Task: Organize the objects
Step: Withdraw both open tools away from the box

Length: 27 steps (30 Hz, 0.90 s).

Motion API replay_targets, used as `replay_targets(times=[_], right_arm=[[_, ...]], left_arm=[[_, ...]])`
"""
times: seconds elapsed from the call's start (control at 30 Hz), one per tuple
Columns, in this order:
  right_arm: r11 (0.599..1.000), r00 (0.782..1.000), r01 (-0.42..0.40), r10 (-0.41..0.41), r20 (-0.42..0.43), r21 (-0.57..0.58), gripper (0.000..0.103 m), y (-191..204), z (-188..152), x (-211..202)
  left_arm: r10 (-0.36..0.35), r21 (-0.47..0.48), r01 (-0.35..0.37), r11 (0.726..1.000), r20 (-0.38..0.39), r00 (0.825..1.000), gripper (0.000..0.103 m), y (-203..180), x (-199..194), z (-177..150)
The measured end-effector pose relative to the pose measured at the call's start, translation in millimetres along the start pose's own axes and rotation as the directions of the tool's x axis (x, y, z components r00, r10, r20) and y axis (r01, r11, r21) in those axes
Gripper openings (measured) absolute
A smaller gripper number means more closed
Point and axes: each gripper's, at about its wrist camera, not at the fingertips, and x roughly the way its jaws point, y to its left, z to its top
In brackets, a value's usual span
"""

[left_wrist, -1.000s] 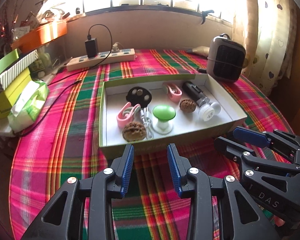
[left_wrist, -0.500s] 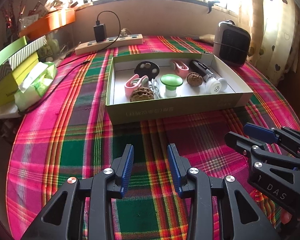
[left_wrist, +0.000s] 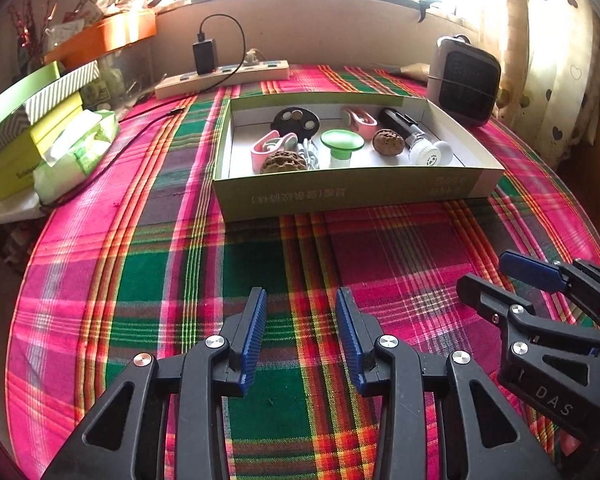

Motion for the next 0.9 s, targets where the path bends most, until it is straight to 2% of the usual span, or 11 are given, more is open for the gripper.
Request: replay_targets(times=[0.2,0.9], right_arm=[[0.999,1.000,0.017,-0.017,-0.008,-0.033,0.060,6.0,-4.9,-2.1],[0.999,1.000,0.015,-0.016,-0.009,-0.034,0.063,7.6,-5.5,-1.7]], left_arm=[[0.023,-0.002,-0.023,1.000,0.002,1.000,0.035,-4.0,-3.4,-4.3],[0.018,-0.006,-0.018,1.000,0.002,1.000,0.035,-3.0,-3.4,-4.1]])
